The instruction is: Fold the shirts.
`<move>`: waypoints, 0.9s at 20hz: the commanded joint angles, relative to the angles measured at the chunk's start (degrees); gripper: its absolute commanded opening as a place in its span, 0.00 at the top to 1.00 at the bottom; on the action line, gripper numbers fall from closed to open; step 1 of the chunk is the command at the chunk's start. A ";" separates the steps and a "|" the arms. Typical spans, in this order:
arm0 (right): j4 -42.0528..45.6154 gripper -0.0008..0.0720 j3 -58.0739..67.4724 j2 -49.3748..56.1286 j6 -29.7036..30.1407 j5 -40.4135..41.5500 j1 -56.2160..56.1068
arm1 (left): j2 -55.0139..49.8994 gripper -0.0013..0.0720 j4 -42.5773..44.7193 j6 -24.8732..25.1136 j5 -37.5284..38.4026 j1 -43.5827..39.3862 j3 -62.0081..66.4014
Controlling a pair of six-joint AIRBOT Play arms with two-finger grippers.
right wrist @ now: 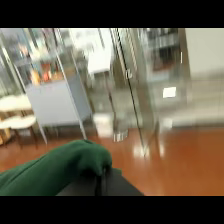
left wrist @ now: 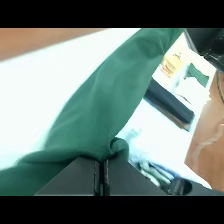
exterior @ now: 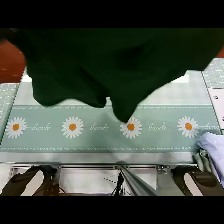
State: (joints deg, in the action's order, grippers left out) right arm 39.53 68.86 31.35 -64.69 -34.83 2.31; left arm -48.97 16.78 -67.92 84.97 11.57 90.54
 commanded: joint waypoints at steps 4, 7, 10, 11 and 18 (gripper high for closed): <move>17.55 0.93 17.62 -0.28 -14.43 -12.87 0.09 | 2.34 0.96 9.40 -8.09 -0.24 0.20 17.77; 25.68 0.93 22.60 -0.26 -20.09 -17.03 0.09 | 4.48 0.96 15.91 -11.17 1.25 0.20 18.49; 35.39 0.93 23.10 0.46 -24.90 -24.61 0.09 | 3.91 0.96 21.51 -12.96 8.26 0.20 18.03; 36.48 0.93 23.10 1.57 -25.35 -28.33 0.09 | 3.67 0.96 22.80 -12.96 9.40 0.20 17.18; 36.13 0.93 23.08 18.71 -19.28 -36.68 0.09 | -2.19 0.96 23.17 -10.51 9.03 0.17 0.96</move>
State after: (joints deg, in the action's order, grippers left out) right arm 73.28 91.74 43.00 -86.65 -68.38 2.35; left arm -48.93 38.63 -80.07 93.25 11.68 98.43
